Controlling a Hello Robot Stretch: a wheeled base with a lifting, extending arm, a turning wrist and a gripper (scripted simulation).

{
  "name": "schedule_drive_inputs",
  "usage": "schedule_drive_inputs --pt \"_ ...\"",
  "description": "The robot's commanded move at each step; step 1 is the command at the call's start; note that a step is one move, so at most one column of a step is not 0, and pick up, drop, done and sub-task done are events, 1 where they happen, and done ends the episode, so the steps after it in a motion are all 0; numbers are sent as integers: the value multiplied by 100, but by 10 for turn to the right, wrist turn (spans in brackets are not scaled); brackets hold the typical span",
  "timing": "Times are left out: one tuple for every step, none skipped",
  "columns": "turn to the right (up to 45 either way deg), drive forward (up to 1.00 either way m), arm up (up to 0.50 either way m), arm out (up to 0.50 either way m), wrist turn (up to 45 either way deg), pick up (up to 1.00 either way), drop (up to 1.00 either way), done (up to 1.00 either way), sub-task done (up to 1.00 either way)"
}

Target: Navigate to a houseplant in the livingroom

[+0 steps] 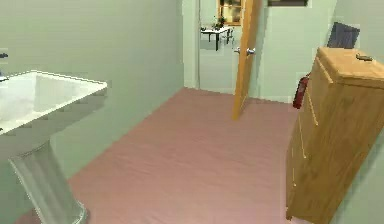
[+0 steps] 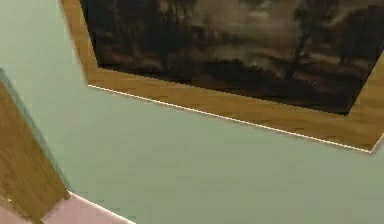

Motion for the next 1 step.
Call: schedule_drive_inputs --pt "0 100 0 0 0 0 0 0 0"
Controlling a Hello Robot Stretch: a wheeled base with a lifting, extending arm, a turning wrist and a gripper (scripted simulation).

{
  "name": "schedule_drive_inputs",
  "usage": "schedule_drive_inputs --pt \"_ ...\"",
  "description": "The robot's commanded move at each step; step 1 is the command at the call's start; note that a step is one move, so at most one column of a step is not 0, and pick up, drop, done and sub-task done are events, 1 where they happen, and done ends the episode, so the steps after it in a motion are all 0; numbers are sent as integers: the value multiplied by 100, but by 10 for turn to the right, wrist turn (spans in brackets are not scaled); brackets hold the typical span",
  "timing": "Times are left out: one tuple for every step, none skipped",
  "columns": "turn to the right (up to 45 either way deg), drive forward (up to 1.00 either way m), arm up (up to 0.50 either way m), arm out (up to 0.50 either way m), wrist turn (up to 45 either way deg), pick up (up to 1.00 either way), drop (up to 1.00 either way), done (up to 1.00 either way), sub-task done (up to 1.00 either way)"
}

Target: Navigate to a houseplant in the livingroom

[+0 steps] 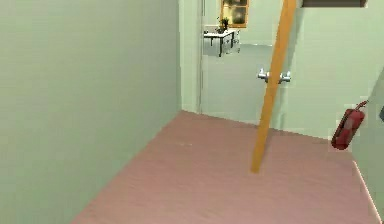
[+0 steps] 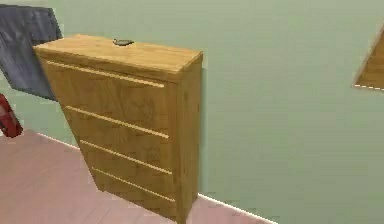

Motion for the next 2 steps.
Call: schedule_drive_inputs --pt "0 100 0 0 0 0 0 0 0" --pt "0 75 0 0 0 0 0 0 0"
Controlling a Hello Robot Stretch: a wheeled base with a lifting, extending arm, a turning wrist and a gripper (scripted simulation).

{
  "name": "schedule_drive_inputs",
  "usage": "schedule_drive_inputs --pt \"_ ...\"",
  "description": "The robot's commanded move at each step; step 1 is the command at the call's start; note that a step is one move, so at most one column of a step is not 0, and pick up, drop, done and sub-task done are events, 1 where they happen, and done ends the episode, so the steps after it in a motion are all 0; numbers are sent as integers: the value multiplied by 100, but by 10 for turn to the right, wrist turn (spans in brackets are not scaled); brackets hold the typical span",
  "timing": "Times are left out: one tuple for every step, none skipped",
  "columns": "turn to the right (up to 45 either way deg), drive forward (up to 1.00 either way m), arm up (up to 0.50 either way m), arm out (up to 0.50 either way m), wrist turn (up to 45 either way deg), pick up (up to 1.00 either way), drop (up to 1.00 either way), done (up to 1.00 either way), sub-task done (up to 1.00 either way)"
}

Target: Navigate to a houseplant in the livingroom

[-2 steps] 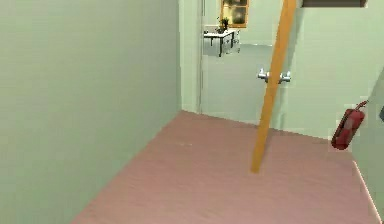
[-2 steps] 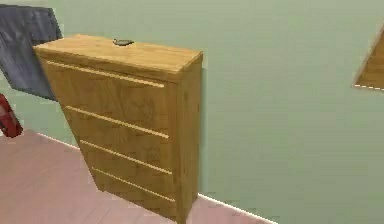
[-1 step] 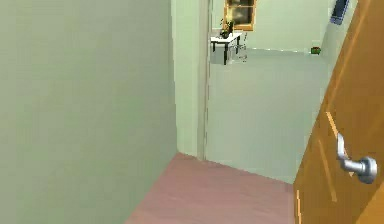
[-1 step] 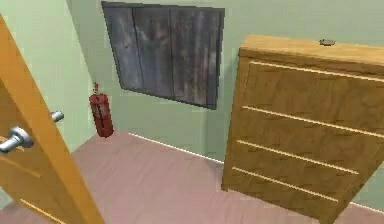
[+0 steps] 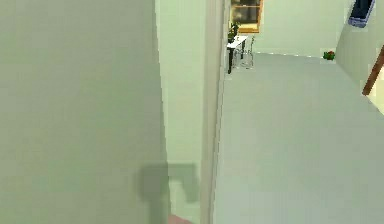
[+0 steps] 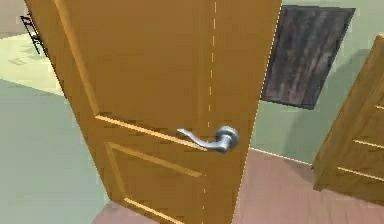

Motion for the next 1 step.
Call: schedule_drive_inputs --pt "240 0 0 0 0 0 0 0 0"
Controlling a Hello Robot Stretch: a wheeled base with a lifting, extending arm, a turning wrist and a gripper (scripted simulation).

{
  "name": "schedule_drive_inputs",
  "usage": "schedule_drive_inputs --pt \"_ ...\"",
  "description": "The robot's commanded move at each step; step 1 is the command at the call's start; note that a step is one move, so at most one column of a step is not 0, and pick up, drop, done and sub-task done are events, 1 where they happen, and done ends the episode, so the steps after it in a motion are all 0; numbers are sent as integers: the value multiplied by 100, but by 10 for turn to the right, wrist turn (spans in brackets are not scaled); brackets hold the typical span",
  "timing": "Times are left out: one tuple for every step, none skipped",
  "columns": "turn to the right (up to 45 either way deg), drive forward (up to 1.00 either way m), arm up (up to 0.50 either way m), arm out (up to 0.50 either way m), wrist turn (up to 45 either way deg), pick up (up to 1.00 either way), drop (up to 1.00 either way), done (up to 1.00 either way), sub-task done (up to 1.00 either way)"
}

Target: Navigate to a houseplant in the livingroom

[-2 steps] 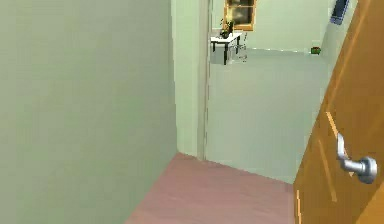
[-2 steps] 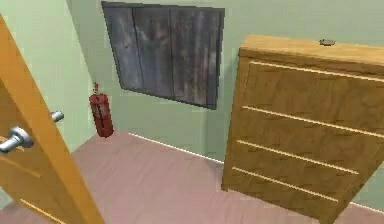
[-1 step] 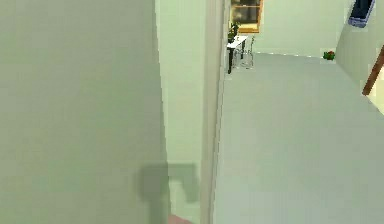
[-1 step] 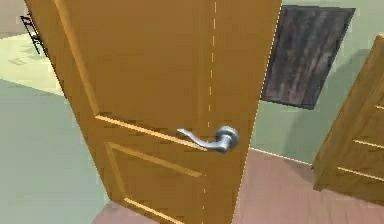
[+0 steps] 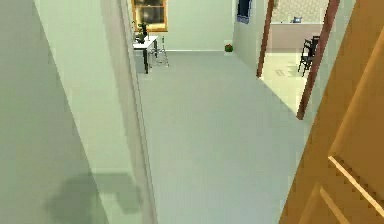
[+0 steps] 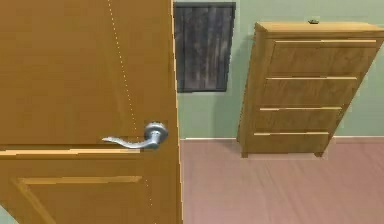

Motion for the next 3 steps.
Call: schedule_drive_inputs --pt "0 75 0 0 0 0 0 0 0" --pt "-90 0 0 0 0 0 0 0 0" --pt "0 100 0 0 0 0 0 0 0"
